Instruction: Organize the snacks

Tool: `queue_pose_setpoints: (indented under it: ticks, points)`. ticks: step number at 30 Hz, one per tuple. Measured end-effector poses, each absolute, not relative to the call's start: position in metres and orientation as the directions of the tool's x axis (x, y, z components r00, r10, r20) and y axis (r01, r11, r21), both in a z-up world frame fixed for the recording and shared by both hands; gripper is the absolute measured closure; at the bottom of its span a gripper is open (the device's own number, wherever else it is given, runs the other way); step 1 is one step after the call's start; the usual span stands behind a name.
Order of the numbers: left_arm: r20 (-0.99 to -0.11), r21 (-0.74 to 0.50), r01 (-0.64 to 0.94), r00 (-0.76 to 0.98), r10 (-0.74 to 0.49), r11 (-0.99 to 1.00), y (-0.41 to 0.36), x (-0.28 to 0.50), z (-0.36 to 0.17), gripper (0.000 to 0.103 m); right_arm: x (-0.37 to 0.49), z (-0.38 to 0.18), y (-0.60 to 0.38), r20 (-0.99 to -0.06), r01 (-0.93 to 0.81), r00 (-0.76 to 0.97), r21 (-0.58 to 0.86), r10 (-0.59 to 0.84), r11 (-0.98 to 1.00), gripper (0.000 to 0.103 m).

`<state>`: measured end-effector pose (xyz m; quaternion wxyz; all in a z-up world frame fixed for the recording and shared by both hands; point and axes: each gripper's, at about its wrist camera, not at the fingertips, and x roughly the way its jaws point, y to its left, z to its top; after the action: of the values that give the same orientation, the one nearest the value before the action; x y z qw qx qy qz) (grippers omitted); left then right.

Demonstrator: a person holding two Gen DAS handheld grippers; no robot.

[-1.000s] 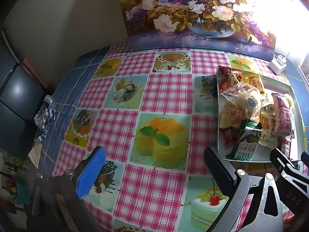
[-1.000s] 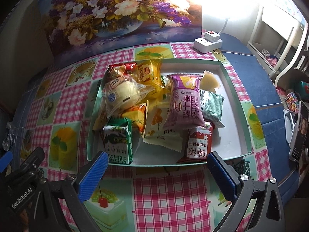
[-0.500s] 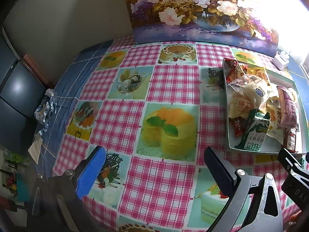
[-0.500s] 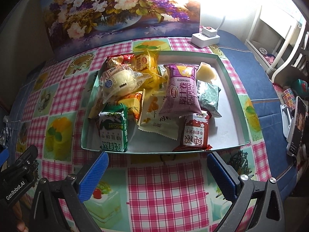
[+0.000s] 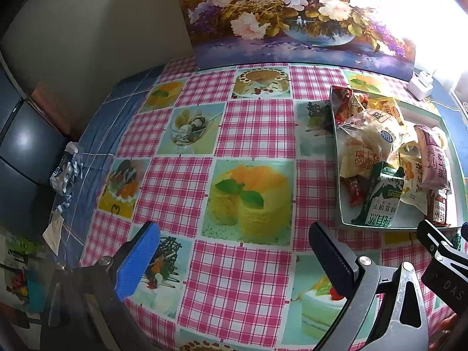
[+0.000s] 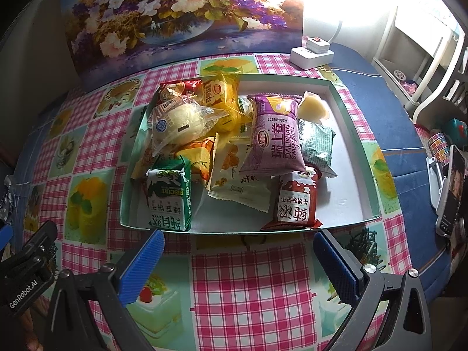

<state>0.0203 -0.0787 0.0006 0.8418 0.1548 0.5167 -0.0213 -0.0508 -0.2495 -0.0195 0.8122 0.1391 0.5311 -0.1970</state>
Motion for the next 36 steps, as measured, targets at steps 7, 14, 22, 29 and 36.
queue_pose_setpoints:
  ticks: [7, 14, 22, 29, 36]
  points:
    - [-0.876, 0.234, 0.205, 0.468, 0.114, 0.95, -0.0804, 0.0198, 0.0016, 0.002, -0.0483, -0.0219, -0.2497, -0.919, 0.465, 0.353, 0.011, -0.174, 0.885, 0.0]
    - [-0.877, 0.241, 0.211, 0.465, 0.12, 0.947, -0.0825, 0.0194, 0.0003, 0.002, -0.0469, -0.0231, -0.2495, -0.921, 0.463, 0.35, 0.008, -0.174, 0.886, 0.0]
    - [-0.88, 0.235, 0.207, 0.459, 0.118, 0.95, -0.0815, 0.0202, 0.0008, 0.002, -0.0463, -0.0232, -0.249, -0.921, 0.463, 0.348, 0.007, -0.175, 0.886, 0.0]
    - [-0.88, 0.235, 0.205, 0.46, 0.118, 0.95, -0.0821, 0.0198, 0.0008, 0.002, -0.0455, -0.024, -0.2488, -0.923, 0.459, 0.345, 0.006, -0.172, 0.889, 0.0]
    - [-0.878, 0.24, 0.201, 0.462, 0.124, 0.95, -0.0827, 0.02, 0.0006, 0.002, -0.0457, -0.024, -0.2491, -0.922, 0.459, 0.347, 0.007, -0.172, 0.889, 0.0]
